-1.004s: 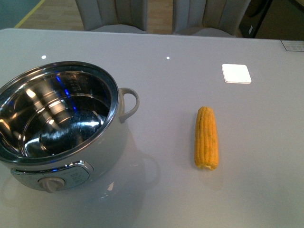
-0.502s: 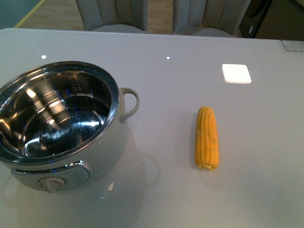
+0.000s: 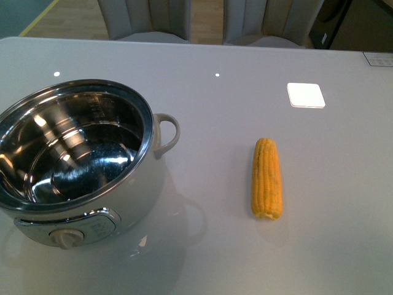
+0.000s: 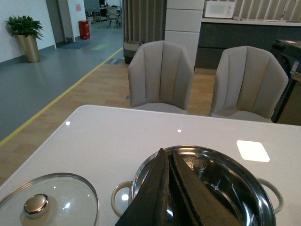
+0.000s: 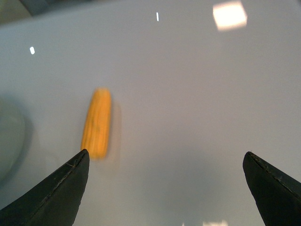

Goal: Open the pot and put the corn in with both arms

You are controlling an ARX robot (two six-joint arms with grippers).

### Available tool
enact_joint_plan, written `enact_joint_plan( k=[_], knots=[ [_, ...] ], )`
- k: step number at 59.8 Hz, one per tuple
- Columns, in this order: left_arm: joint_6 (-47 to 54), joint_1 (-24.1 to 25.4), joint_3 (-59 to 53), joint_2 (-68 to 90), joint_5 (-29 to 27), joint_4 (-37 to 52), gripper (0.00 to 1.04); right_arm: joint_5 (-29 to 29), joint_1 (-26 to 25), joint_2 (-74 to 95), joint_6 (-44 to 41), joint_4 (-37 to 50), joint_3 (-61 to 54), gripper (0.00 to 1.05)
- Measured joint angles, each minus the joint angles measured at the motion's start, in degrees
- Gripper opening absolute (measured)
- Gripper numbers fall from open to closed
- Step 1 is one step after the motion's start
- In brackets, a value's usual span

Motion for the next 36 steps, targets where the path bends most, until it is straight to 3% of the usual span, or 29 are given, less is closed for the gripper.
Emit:
enact_joint_plan(
  k=[7,24,36],
  knots=[
    [-0.07,0.0,0.0,0.0,-0.07,0.0,0.04,0.44,1.53,4.59,3.82,0.15,0.15,0.96],
    [0.0,0.0,0.0,0.0,-0.07,0.0,0.5,3.3,7.1,24.92,4.44,17.44,2.05,0.96],
    [0.0,0.0,0.0,0.0,-0.07,0.0,0.84,4.15,14.58,47.58,3.3,32.79,8.24,0.96]
  ],
)
